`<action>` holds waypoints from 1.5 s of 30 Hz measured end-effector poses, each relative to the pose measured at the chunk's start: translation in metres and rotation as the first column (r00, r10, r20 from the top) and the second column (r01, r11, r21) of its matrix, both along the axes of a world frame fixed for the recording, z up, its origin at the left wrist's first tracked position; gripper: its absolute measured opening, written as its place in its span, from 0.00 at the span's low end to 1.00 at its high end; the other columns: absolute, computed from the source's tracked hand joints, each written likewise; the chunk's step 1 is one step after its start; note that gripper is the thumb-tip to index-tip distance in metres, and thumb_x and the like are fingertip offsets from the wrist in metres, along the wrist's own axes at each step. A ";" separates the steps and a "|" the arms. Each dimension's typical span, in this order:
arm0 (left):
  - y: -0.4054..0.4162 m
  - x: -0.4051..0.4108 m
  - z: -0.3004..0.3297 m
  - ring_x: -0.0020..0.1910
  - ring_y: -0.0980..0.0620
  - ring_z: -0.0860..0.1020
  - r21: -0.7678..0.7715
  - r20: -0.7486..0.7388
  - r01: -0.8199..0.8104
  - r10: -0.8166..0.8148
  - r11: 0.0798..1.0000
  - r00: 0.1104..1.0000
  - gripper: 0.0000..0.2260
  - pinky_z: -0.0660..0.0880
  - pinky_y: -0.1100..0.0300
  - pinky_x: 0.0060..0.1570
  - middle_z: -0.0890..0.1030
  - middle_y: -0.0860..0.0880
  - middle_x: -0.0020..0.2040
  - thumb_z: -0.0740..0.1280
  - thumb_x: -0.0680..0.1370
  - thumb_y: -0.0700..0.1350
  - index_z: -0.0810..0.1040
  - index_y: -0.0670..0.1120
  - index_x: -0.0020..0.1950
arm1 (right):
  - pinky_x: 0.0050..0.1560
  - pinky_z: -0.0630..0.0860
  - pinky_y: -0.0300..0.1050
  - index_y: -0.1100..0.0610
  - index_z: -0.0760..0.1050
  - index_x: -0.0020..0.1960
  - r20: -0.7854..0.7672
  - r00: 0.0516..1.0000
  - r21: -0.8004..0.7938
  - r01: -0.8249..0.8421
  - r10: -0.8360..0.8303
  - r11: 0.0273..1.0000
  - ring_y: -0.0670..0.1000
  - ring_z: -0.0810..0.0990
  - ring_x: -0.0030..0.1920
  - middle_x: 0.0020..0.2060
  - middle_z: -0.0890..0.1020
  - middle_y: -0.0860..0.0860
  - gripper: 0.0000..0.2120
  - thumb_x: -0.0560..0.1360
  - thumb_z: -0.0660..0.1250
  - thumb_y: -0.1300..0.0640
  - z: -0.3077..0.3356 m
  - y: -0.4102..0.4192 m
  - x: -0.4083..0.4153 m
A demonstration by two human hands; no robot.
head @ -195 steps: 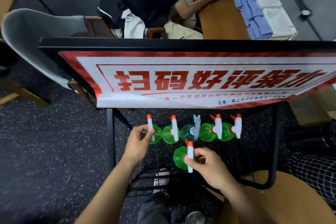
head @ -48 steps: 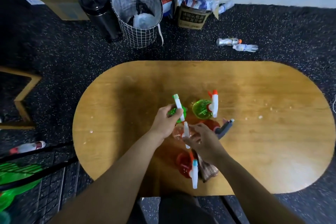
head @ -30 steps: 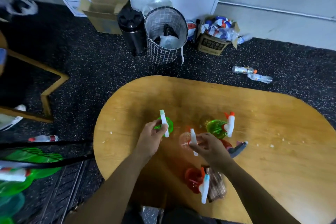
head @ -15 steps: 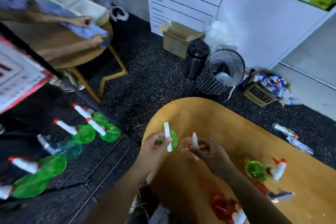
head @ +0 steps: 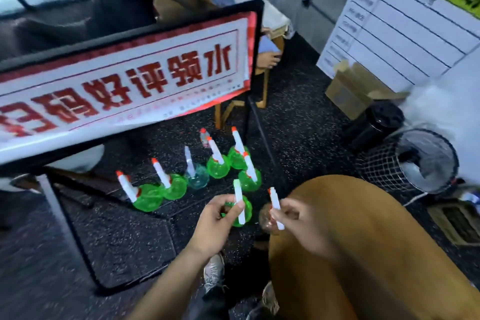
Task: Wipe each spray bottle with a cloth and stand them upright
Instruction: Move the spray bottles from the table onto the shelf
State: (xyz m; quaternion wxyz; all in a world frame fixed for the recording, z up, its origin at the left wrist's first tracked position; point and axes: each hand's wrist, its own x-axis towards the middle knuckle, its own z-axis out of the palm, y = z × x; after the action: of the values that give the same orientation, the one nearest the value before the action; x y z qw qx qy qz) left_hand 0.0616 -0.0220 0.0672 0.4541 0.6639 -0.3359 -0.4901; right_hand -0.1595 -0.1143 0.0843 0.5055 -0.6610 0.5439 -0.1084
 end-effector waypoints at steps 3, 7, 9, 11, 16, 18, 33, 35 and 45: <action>0.010 0.030 -0.007 0.33 0.56 0.69 -0.004 0.006 -0.068 0.069 0.998 0.998 0.06 0.67 0.62 0.36 0.73 0.52 0.36 0.72 0.82 0.49 0.84 0.47 0.52 | 0.54 0.80 0.46 0.50 0.85 0.55 -0.012 0.998 -0.035 -0.057 0.057 0.998 0.43 0.84 0.49 0.48 0.84 0.43 0.31 0.68 0.71 0.25 -0.012 -0.008 0.033; 0.017 0.062 -0.016 0.35 0.55 0.70 -0.005 -0.010 -0.153 0.152 0.988 0.988 0.08 0.67 0.59 0.38 0.75 0.54 0.36 0.72 0.81 0.53 0.85 0.49 0.51 | 0.56 0.77 0.37 0.44 0.82 0.55 -0.088 0.979 0.024 -0.185 0.186 0.982 0.40 0.82 0.53 0.52 0.83 0.40 0.14 0.75 0.73 0.38 -0.005 -0.013 0.073; 0.016 0.073 -0.022 0.37 0.56 0.72 -0.013 -0.016 -0.193 0.193 0.981 0.981 0.08 0.70 0.57 0.41 0.77 0.55 0.38 0.72 0.81 0.53 0.85 0.49 0.50 | 0.54 0.76 0.35 0.42 0.81 0.55 -0.099 0.971 0.027 -0.215 0.217 0.976 0.40 0.81 0.52 0.52 0.83 0.41 0.11 0.76 0.73 0.40 -0.004 -0.018 0.087; 0.015 0.081 -0.026 0.39 0.56 0.73 -0.004 -0.020 -0.230 0.230 0.973 0.973 0.09 0.71 0.57 0.43 0.78 0.55 0.40 0.72 0.80 0.54 0.85 0.50 0.50 | 0.55 0.79 0.40 0.41 0.81 0.53 -0.082 0.974 0.040 -0.210 0.212 0.977 0.41 0.82 0.52 0.51 0.84 0.41 0.09 0.76 0.73 0.39 -0.005 -0.024 0.099; 0.007 0.095 -0.043 0.37 0.56 0.71 0.030 -0.031 -0.294 0.295 0.955 0.955 0.06 0.69 0.58 0.42 0.76 0.58 0.38 0.73 0.81 0.52 0.86 0.51 0.50 | 0.54 0.83 0.55 0.45 0.84 0.53 -0.015 0.987 0.083 -0.160 0.162 0.984 0.47 0.85 0.48 0.48 0.86 0.45 0.16 0.73 0.73 0.35 -0.022 -0.036 0.120; 0.005 0.096 -0.050 0.39 0.55 0.73 0.044 -0.058 -0.304 0.306 0.952 0.950 0.09 0.71 0.55 0.45 0.78 0.56 0.40 0.73 0.81 0.55 0.85 0.50 0.51 | 0.52 0.83 0.48 0.48 0.84 0.54 -0.020 0.985 0.088 -0.171 0.173 0.981 0.47 0.85 0.46 0.47 0.85 0.46 0.10 0.77 0.74 0.44 -0.028 -0.041 0.129; 0.001 0.082 -0.079 0.36 0.63 0.73 0.121 0.027 -0.221 0.219 0.968 0.975 0.08 0.69 0.66 0.43 0.74 0.58 0.40 0.71 0.82 0.53 0.82 0.52 0.59 | 0.43 0.70 0.29 0.52 0.83 0.58 -0.205 0.932 0.060 -0.294 0.300 0.954 0.44 0.80 0.49 0.54 0.81 0.49 0.13 0.79 0.72 0.46 -0.070 -0.067 0.152; 0.003 0.080 -0.079 0.35 0.63 0.73 0.121 0.014 -0.220 0.220 0.968 0.975 0.07 0.68 0.68 0.42 0.74 0.59 0.40 0.70 0.83 0.52 0.82 0.52 0.58 | 0.43 0.70 0.27 0.52 0.82 0.59 -0.219 0.927 0.066 -0.297 0.304 0.953 0.41 0.79 0.48 0.54 0.81 0.48 0.12 0.80 0.72 0.46 -0.073 -0.065 0.151; 0.005 0.076 -0.089 0.31 0.62 0.71 0.137 0.018 -0.230 0.230 0.963 0.973 0.08 0.68 0.68 0.35 0.71 0.58 0.38 0.70 0.83 0.51 0.81 0.50 0.60 | 0.43 0.69 0.23 0.54 0.82 0.60 -0.218 0.934 0.047 -0.278 0.282 0.959 0.42 0.79 0.49 0.55 0.81 0.50 0.13 0.80 0.72 0.48 -0.077 -0.065 0.149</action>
State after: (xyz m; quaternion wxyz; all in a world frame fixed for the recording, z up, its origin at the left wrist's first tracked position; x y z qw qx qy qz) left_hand 0.1377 -0.0174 -0.0215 0.4607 0.7286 -0.2222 -0.4556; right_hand -0.0107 -0.1789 0.0073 0.4568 -0.7356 0.4983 0.0436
